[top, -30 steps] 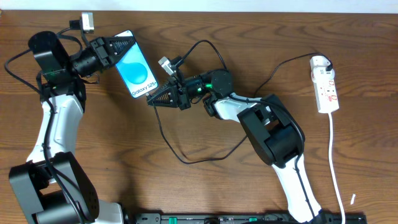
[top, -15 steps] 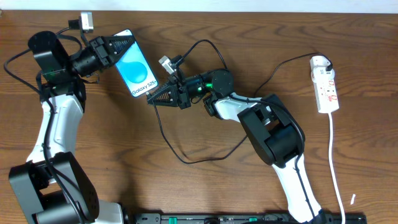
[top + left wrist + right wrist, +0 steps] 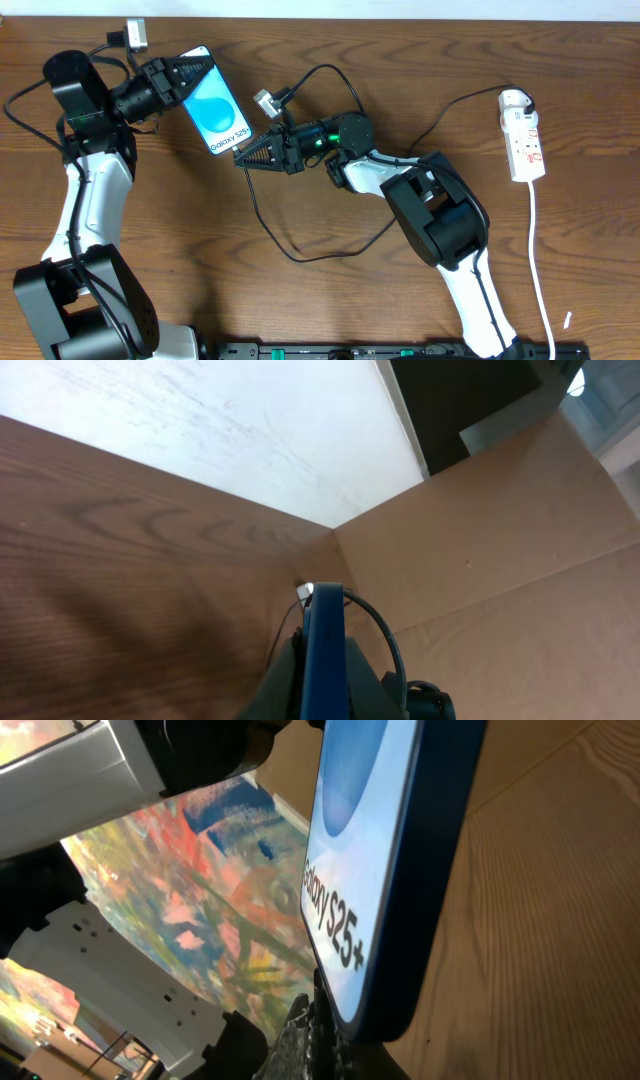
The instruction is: Plug charger to phone and switch on socket
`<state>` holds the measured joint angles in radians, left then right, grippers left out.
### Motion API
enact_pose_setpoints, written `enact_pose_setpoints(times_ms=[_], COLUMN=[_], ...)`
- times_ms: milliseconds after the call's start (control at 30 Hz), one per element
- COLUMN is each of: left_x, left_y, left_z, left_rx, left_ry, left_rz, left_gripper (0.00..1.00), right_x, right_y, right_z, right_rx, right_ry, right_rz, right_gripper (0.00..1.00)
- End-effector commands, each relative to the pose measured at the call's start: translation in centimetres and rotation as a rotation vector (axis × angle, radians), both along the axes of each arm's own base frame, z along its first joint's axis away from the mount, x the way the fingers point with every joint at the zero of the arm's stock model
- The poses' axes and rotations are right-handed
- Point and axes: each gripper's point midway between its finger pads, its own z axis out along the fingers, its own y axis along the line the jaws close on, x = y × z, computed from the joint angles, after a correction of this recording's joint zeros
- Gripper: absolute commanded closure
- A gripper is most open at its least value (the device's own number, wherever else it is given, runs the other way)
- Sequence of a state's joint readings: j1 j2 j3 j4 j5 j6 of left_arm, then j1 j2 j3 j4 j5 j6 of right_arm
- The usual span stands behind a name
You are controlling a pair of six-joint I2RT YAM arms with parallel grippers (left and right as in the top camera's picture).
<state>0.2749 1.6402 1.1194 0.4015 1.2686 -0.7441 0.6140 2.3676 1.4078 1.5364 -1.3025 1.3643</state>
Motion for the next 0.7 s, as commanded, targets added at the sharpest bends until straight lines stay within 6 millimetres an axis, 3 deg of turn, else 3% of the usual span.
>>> enact_pose_setpoints(times_ms=[0,667], left_x=[-1.01,-1.55], left_y=[-0.79,-1.16], left_z=[0.8,0.92], left_rx=[-0.004,0.009], left_ry=[-0.019,-0.052], left_rz=[-0.052,-0.092], left_gripper=[0.93,0.93], right_x=[1.9,2.25], right_y=[0.4,0.43], right_z=[2.33,2.54], right_rx=[0.092,0.087], right_ry=[0.025,0.081], right_rz=[-0.112,-0.121], right_gripper=[0.99,0.99])
